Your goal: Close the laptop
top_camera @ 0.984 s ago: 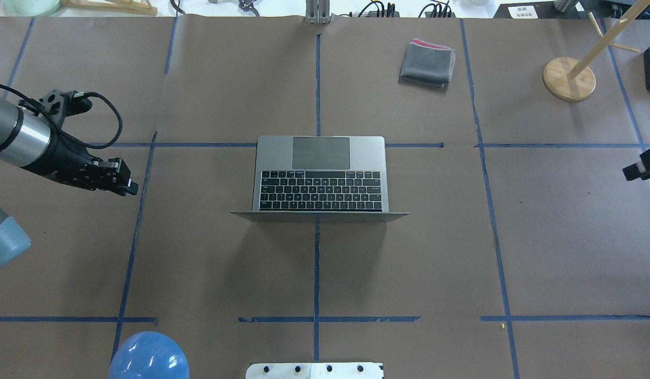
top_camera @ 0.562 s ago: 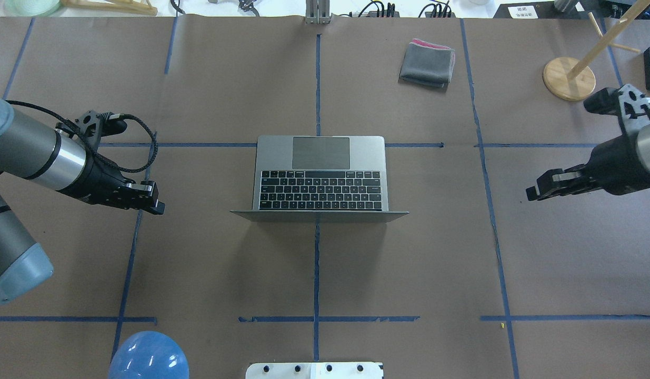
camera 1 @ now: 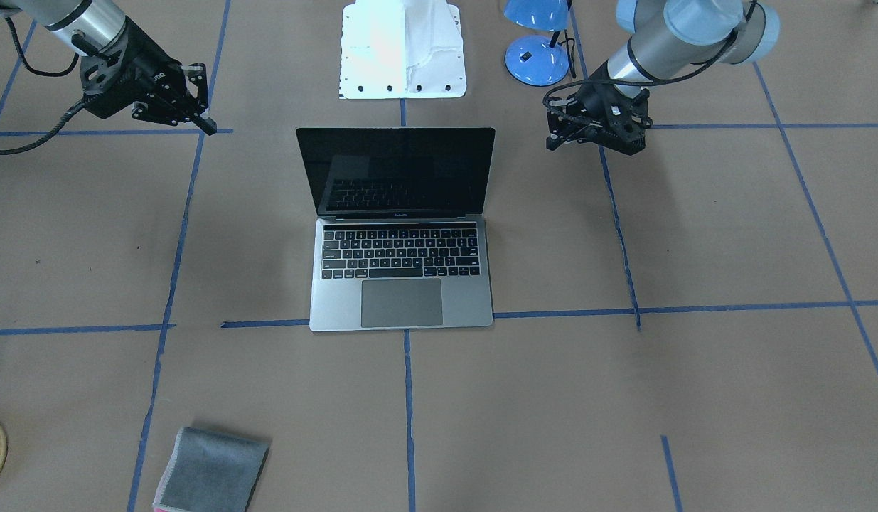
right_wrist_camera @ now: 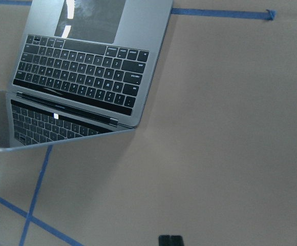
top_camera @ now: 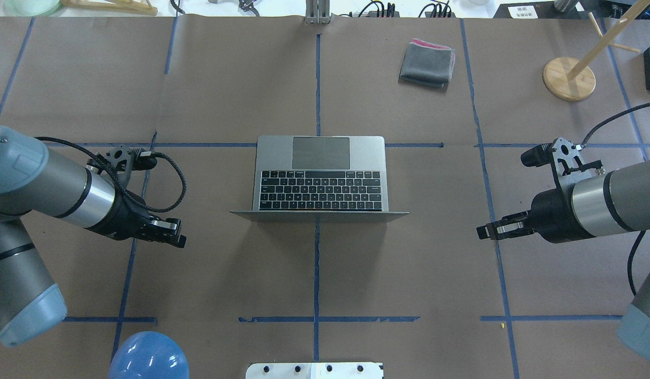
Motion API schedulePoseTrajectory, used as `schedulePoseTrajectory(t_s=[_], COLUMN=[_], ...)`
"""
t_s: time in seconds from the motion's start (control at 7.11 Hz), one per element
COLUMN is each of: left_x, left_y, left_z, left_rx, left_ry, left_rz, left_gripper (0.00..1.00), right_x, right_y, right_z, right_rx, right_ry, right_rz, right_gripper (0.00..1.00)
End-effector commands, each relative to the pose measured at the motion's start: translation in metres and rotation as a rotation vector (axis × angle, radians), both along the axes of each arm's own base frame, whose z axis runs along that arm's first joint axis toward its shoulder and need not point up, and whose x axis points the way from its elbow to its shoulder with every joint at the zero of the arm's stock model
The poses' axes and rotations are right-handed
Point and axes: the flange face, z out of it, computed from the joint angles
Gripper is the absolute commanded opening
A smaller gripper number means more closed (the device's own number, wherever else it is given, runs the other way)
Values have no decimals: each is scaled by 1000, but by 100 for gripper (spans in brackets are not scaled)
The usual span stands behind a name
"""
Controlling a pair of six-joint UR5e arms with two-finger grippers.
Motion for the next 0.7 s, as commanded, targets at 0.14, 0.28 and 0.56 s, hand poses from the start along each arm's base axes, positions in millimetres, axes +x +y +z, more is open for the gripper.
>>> schedulePoseTrajectory(t_s=[0.14, 0.28, 0.56], left_x=[64, 68, 81], left_y=[57, 56, 59], left_z=[-30, -50, -67], left_rx=[23, 38, 94], left_ry=[8, 43, 57], left_rz=[-40, -40, -113], left_gripper=[0, 0, 0], right_x=[-61, -78, -120], right_y=[49, 60, 76], right_z=[-9, -18, -42], right_rx=[34, 66, 126], right_ry=[-40, -50, -86], right_rz=[114, 160, 220], right_gripper=[0, 0, 0])
